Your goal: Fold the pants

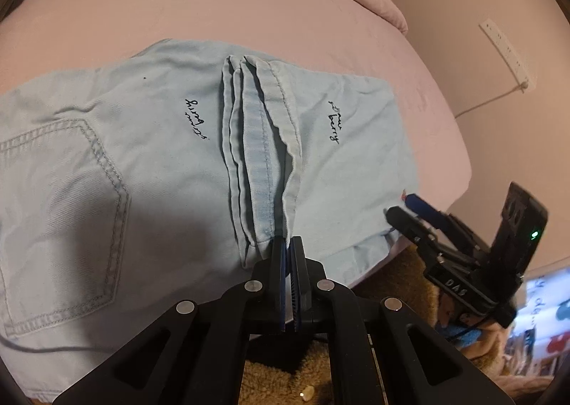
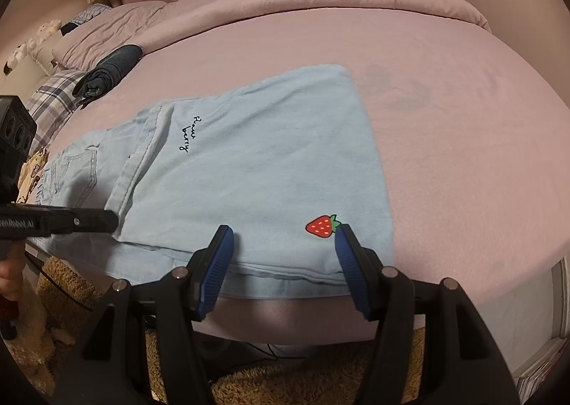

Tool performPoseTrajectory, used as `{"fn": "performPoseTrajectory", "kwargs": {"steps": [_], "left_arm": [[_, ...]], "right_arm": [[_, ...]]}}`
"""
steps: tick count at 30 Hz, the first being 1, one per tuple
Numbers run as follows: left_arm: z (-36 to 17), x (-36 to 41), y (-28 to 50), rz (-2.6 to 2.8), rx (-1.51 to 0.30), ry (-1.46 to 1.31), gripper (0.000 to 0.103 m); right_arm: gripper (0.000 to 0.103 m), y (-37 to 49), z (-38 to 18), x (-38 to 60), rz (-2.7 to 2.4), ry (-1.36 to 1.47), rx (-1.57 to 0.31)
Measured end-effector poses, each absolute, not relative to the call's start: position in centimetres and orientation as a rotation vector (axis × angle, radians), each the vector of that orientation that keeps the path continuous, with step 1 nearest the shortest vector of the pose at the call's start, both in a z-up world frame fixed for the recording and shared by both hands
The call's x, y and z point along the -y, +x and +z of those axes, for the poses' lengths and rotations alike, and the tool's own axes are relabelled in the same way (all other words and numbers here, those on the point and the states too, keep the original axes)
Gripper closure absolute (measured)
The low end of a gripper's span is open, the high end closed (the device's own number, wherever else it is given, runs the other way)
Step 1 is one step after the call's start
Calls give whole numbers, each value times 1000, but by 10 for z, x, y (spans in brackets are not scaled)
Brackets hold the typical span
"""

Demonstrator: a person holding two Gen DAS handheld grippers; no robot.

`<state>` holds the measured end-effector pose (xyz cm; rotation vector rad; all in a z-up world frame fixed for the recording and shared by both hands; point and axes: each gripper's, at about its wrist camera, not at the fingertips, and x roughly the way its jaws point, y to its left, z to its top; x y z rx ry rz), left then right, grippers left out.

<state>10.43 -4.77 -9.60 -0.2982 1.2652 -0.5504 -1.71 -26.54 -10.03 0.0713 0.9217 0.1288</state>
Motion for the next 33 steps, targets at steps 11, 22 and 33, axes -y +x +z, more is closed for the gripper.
{"fn": "performPoseTrajectory", "kwargs": {"steps": [11, 22, 33], "left_arm": [[-99, 39, 114, -585, -1289, -400, 96], [-84, 30, 94, -291, -1203, -187, 96], [-62, 120, 92, -519, -1107, -160, 95]], "right_arm": [[43, -18, -101, 266, 127, 63, -923], [43, -17, -100, 256, 90, 27, -928], [43, -17, -101, 255, 86, 42, -932]]}}
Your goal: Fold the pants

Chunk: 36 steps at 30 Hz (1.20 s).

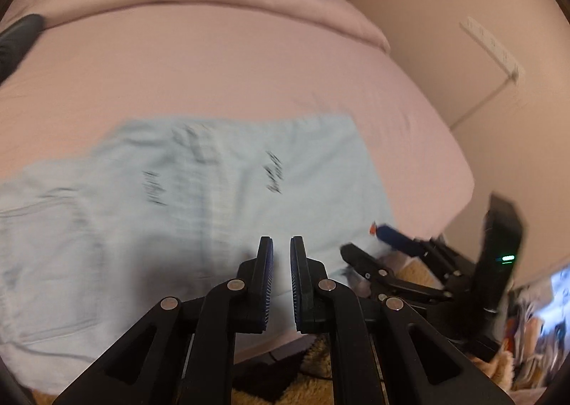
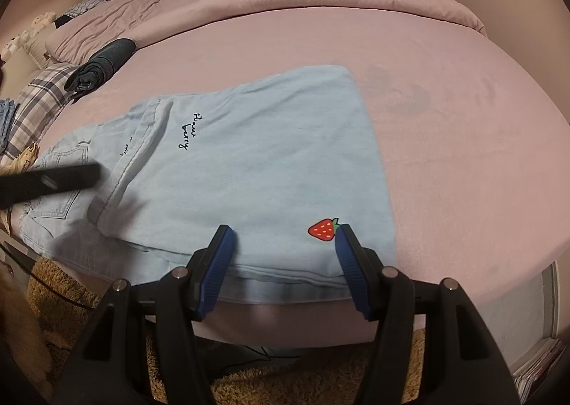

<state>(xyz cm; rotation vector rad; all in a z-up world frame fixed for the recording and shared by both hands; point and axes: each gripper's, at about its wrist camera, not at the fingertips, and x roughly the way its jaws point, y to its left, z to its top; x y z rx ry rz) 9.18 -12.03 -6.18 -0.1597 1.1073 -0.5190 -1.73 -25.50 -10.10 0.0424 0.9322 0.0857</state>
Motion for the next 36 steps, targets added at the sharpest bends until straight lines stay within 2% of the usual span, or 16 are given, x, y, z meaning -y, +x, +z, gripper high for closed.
{"fn": "performPoseTrajectory", "kwargs": {"steps": [5, 20, 24, 26, 27, 30, 31, 36], "left_arm": [[-99, 121, 122, -372, -1166, -180, 97], [-86, 85, 80, -279, -1098, -176, 97], [-69, 77, 78, -330, -1058, -232, 97], [-61, 80, 78, -393, -1040, -255, 97], [-62, 82, 78, -421, -1046, -257, 97], [-79, 91, 79, -423, -1099, -216, 97], [-85, 89, 80, -412, -1120, -211, 97], [-107, 74, 81, -399, -1164, -310, 97]], "right_arm": [[43, -19, -101, 256, 94, 47, -930], [43, -12, -96, 256, 101, 47, -953], [47, -6, -84, 246, 158, 50, -942], [51, 0, -76, 235, 216, 53, -928], [57, 4, -74, 230, 243, 57, -924], [83, 24, -72, 215, 358, 90, -932], [86, 32, -74, 210, 385, 99, -946], [86, 69, -94, 181, 485, 136, -1009]]}}
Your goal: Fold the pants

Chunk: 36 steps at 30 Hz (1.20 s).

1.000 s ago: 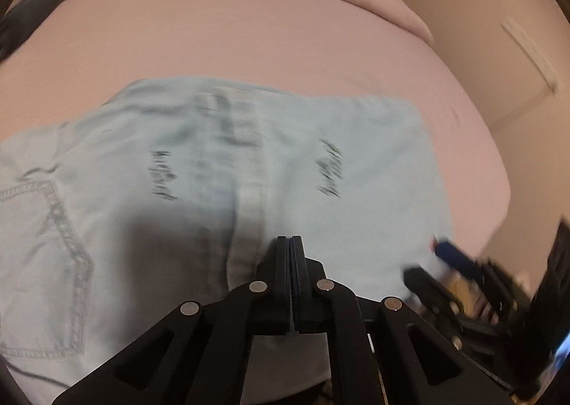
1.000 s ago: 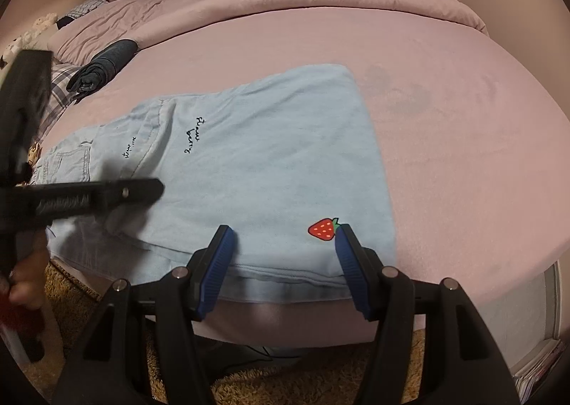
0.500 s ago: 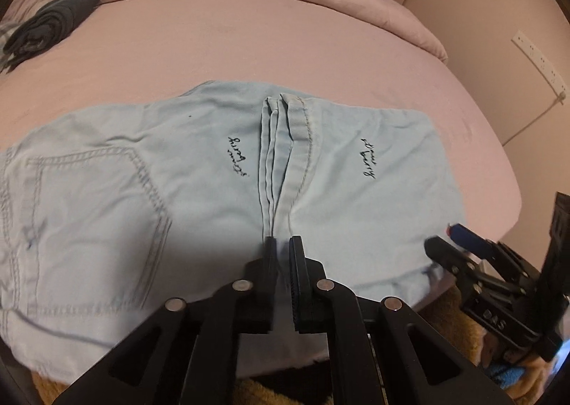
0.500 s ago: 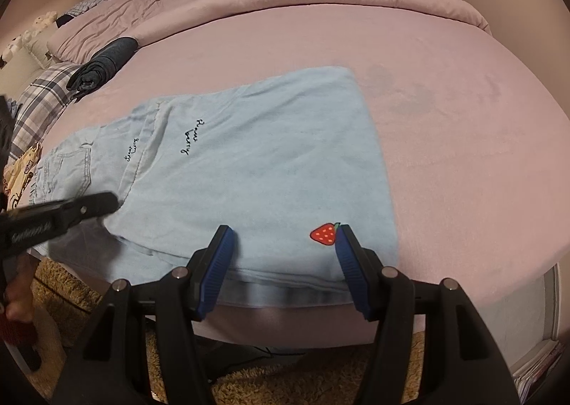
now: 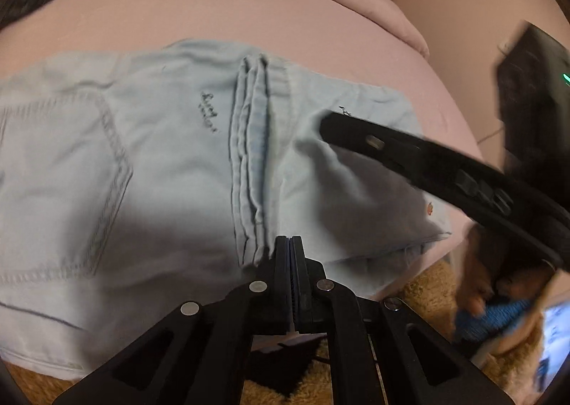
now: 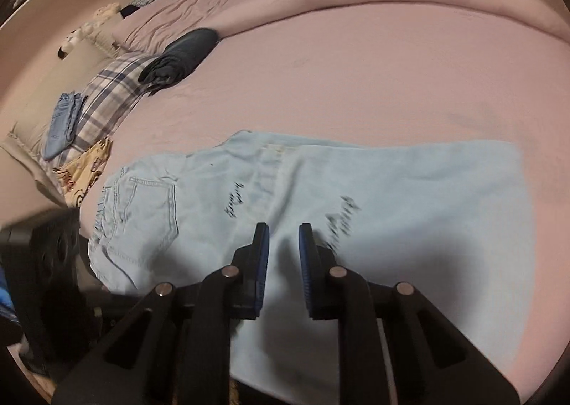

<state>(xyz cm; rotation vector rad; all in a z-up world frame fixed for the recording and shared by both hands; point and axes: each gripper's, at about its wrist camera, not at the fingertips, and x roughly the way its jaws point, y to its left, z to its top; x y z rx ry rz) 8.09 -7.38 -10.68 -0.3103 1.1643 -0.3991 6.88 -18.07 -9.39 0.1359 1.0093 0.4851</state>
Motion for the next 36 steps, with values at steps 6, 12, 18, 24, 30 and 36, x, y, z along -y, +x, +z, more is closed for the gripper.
{"fn": "performPoseTrajectory", "kwargs": {"steps": [6, 12, 18, 24, 30, 36], "left_arm": [[-107, 75, 78, -401, -1163, -306, 97], [-106, 63, 73, -415, -1170, -322, 97], [-106, 55, 67, -421, -1181, -349, 97], [-107, 56, 63, -397, -1206, -336, 97], [-82, 31, 42, -407, -1132, -373, 96], [-66, -17, 24, -242, -1070, -383, 65]], "right_arm": [[87, 93, -113, 157, 506, 124, -1060], [87, 100, -118, 150, 513, 134, -1062], [87, 99, -121, 146, 492, 101, -1045], [87, 100, -122, 149, 474, 115, -1039], [59, 86, -95, 173, 481, 267, -993], [54, 55, -65, 188, 431, 234, -921]]}}
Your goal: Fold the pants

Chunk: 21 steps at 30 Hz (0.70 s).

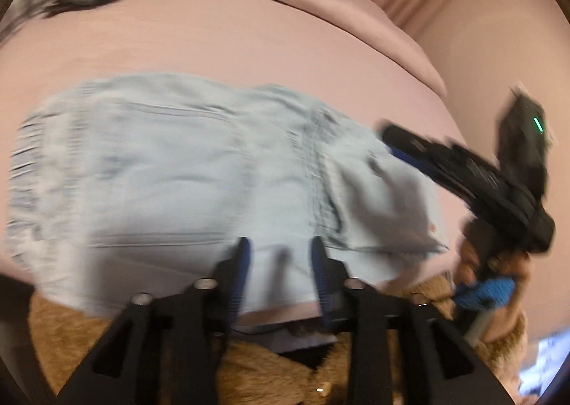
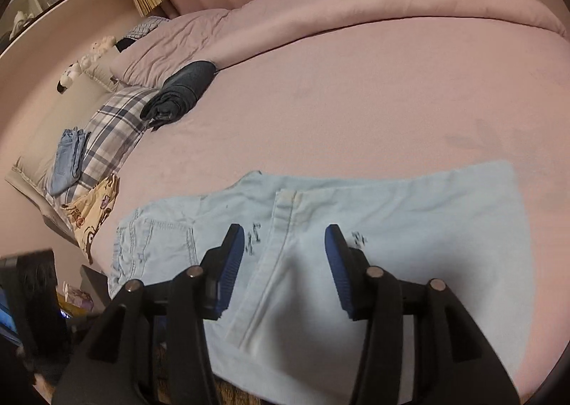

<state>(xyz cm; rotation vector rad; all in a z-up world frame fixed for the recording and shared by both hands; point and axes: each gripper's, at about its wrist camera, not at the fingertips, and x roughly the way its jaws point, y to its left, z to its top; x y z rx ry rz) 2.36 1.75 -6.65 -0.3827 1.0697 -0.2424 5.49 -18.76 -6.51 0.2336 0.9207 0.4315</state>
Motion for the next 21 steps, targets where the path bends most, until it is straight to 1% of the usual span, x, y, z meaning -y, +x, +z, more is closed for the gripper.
{"fn": "performPoseTrajectory", "kwargs": {"steps": [5, 13, 15, 19, 21], "left_arm": [[-63, -46, 24, -114, -1053, -402, 59], [-57, -85, 12, -18, -1017, -459, 57], [-52, -98, 5, 18, -999, -464, 53], [-47, -126, -4, 95, -948, -478, 42], [-52, -141, -5, 144, -940, -482, 41]], "right_arm": [[54, 35, -74, 172, 421, 160, -953], [54, 32, -105, 133, 384, 7, -1034], [53, 31, -108, 126, 365, -47, -1022], [50, 32, -108, 119, 350, -75, -1019], [50, 32, -107, 118, 350, -73, -1021]]}}
